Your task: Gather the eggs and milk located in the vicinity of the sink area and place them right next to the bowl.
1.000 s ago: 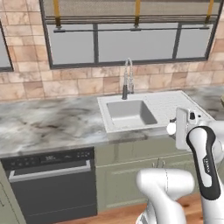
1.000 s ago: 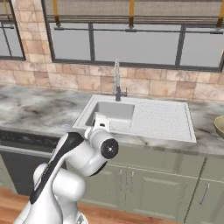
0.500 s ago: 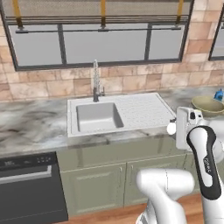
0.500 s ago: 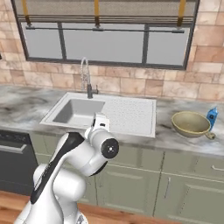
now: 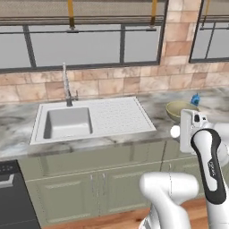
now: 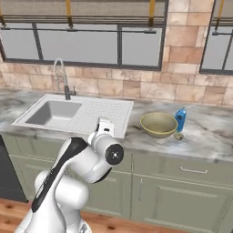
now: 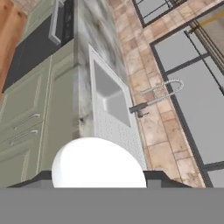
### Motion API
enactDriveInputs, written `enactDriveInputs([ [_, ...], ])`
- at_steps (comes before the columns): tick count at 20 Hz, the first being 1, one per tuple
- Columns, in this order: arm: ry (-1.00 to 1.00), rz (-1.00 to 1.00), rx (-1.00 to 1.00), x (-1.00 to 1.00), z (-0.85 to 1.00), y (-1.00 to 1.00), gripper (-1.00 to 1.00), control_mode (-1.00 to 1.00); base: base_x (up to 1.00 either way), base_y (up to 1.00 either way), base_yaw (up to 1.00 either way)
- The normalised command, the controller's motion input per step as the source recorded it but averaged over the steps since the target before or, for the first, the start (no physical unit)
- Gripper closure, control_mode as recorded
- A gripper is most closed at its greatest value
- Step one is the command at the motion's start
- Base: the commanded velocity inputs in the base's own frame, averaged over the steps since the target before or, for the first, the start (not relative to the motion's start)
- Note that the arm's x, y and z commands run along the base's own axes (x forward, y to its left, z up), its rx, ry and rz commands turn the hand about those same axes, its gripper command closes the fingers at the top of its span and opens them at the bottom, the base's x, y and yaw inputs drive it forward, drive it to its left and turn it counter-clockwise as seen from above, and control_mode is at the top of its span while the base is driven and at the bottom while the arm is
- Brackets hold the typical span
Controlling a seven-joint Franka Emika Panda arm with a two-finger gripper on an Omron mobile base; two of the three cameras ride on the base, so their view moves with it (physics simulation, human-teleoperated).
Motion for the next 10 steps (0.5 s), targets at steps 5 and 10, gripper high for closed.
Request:
enactDriveInputs([
  [5,0.0,0.0,0.0,0.0,0.0,0.0,1.0,1.0,-0.02,-0.67,0.0],
  [10,0.0,0.0,0.0,0.0,0.0,0.0,1.0,1.0,0.0,-0.43,0.0],
])
